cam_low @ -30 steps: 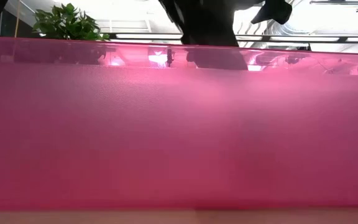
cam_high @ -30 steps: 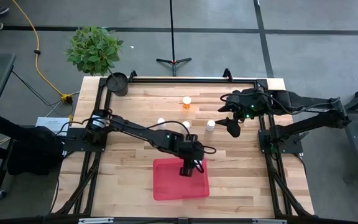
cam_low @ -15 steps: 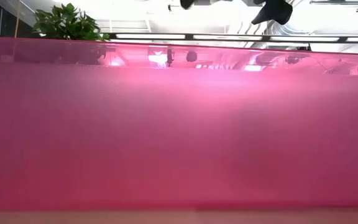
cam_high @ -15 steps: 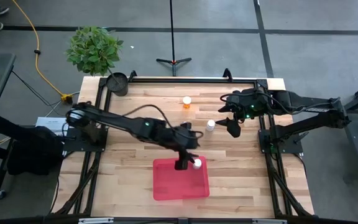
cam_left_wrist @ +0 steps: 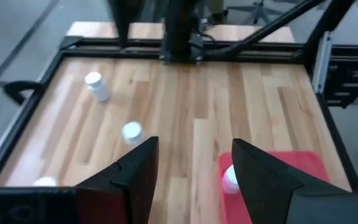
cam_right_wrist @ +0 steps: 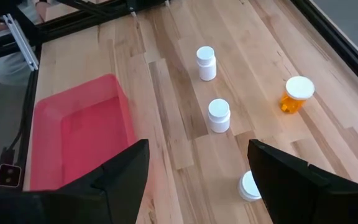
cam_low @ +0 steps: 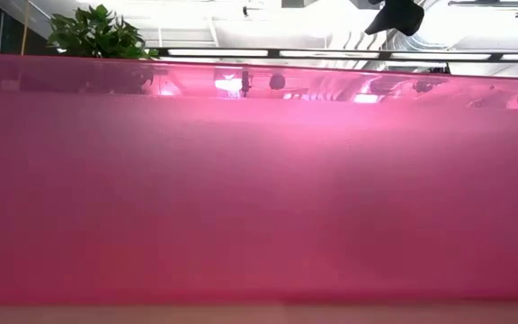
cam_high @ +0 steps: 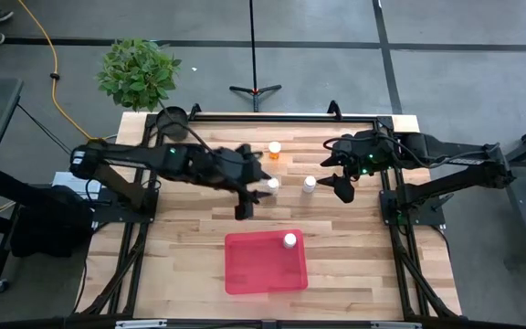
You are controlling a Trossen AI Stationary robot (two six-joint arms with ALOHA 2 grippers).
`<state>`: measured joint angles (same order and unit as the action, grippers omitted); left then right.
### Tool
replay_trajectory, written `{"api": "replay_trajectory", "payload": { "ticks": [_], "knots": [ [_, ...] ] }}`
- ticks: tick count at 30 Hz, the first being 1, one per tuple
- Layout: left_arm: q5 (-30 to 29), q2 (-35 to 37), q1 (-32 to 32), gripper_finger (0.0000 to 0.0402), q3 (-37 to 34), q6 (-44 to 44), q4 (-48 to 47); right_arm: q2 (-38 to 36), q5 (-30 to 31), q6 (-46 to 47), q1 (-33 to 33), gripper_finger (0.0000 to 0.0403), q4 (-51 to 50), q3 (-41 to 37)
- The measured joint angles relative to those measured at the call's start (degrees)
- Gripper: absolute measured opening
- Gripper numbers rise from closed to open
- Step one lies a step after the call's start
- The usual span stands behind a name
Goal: Pick and place pill bottles into a basket
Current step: Put the white medicine bottle into the red container
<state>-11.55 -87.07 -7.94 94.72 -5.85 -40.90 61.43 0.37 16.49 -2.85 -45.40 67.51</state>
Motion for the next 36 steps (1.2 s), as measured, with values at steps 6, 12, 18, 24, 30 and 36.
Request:
{"api": "replay_trajectory", "payload": {
  "ticks": [6, 12, 18, 24, 30, 36],
  "knots": [
    [-0.19, 4.43, 2.74, 0.0237, 0.03, 0.0, -0.55, 0.0, -0.29, -0.02, 0.0, 0.0263, 0.17, 0.0],
    [-0.19, 9.39, 5.34, 0.0237, 0.0, 0.01, -4.86, 0.0, -0.26, -0.06, 0.0, 0.0263, 0.17, 0.0],
    [-1.75, 16.48, 6.57, 0.0237, -3.08, -0.15, -5.08, 0.0, -0.18, -0.22, 0.0, 0.0263, 0.19, 0.0],
    [-3.99, 26.79, 6.44, 0.0237, -15.22, -3.43, 2.73, 0.0, 0.31, -0.44, 0.0, 0.0263, 0.21, 0.0],
    [-4.17, 36.15, 6.47, 0.0237, -27.73, -6.78, 10.85, 0.0, 0.56, -1.1, -0.13, 0.0263, 0.31, 0.0],
    [-6.25, 44.89, 6.44, 0.0237, -36.2, -9.67, 15.73, 0.0, 0.84, -1.55, -0.13, 0.0263, 0.54, 0.0]
  ]
}}
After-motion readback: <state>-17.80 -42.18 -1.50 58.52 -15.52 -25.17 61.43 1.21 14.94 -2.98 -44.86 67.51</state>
